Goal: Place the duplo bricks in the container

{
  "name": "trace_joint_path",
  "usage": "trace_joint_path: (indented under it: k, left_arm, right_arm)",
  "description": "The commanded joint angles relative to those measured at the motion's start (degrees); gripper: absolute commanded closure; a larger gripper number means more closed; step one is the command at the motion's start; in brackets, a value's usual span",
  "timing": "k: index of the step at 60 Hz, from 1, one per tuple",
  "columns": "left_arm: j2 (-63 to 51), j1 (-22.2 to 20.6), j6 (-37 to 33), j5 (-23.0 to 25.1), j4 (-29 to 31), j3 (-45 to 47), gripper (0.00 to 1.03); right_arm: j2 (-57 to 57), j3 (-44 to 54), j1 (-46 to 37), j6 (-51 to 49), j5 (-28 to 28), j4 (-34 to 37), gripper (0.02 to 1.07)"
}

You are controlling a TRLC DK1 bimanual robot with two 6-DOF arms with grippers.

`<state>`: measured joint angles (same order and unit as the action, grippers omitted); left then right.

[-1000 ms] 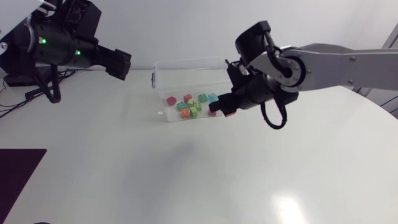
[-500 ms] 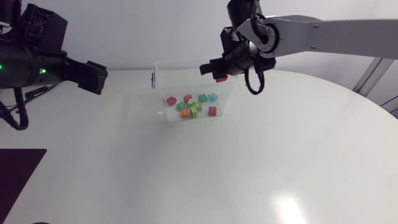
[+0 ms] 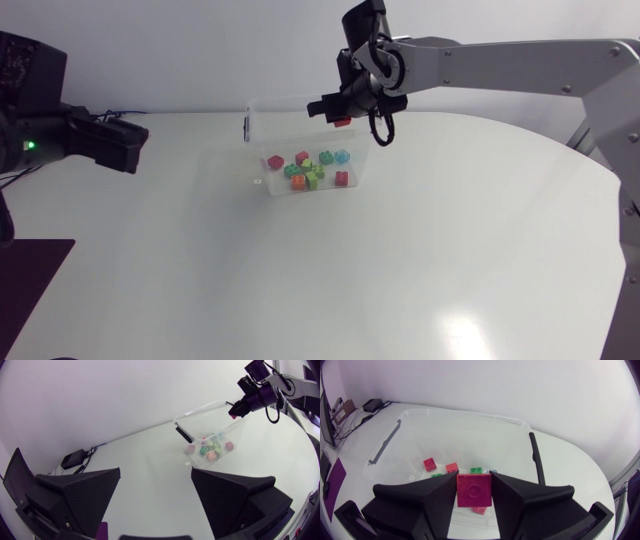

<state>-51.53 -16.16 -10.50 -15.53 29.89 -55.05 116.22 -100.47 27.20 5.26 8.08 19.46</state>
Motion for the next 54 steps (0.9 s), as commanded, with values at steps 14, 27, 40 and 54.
trace_joint_path:
  k: [14,27,40,54]
  left_arm:
    - [6.2,0.4,0.7,-1.3,0.6,3.8,0.04]
    - [10.4,0.6,0.4,-2.1,0.8,5.3,0.04]
    - [14.6,1.7,-0.2,-2.5,0.9,7.0,0.04]
    - [19.6,4.6,-1.5,-2.8,0.7,8.5,0.04]
  right_arm:
    - [-3.5,1.0,-0.3,-2.0,3.6,-2.1,0.14]
    - [-12.1,8.5,-0.4,-3.1,4.4,-4.7,0.13]
    - [-23.0,17.9,-0.8,-4.1,6.0,-7.2,0.12]
    - [-35.0,29.5,-1.6,-5.5,9.5,-9.9,0.11]
